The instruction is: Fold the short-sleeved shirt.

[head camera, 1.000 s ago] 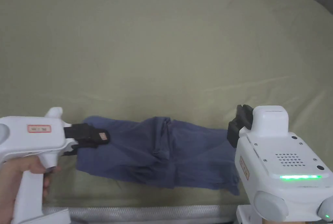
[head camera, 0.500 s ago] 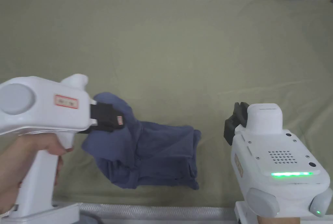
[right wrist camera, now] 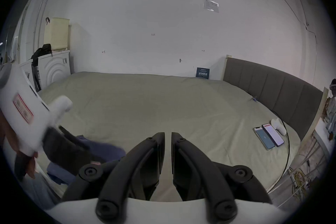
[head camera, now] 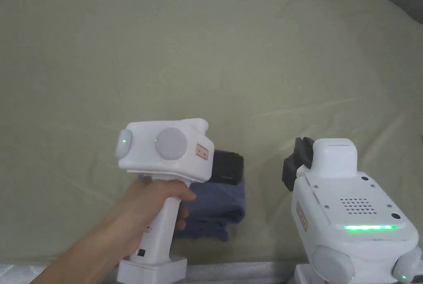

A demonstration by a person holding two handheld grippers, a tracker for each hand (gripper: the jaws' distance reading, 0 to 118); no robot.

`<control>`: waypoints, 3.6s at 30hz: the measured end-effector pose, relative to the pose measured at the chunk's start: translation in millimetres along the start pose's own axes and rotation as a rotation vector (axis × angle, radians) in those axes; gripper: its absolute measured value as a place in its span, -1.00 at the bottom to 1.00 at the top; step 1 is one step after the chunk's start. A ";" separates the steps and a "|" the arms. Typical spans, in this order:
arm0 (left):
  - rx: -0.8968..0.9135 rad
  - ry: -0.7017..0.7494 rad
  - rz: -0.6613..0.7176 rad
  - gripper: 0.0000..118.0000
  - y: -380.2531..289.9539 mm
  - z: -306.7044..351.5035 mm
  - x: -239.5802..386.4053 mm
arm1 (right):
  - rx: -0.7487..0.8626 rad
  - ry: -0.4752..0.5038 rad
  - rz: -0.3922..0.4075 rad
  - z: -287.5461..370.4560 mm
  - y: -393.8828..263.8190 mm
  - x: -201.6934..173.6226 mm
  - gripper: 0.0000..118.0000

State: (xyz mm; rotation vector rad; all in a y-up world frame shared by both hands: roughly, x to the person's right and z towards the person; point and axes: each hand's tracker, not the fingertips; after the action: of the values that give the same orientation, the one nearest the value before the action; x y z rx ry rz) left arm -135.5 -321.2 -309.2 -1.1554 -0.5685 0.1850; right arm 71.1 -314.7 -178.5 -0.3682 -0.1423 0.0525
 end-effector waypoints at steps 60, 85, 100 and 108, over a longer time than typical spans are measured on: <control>-0.055 -0.348 0.337 -0.47 -42.9 -22.2 -183.0 | -0.883 1.038 -0.816 -171.5 -89.7 -34.9 -0.79; -0.022 -0.318 0.306 -0.47 -26.9 44.1 -209.2 | 0.184 0.030 -0.003 -1.5 24.4 -70.1 -0.79; 0.156 -0.063 0.516 -0.47 -53.0 226.2 -433.9 | 0.142 0.569 0.107 -52.1 42.1 -327.5 -0.82; 0.102 0.046 0.552 -0.46 -27.4 287.9 -605.9 | 0.132 0.762 0.145 -69.7 42.9 -471.0 -0.82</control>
State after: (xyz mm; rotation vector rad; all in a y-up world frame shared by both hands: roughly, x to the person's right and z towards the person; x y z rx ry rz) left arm -799.5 -354.5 -402.5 -1.1924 -0.1849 0.6505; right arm -385.3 -335.8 -319.2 -0.2455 0.6385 0.0608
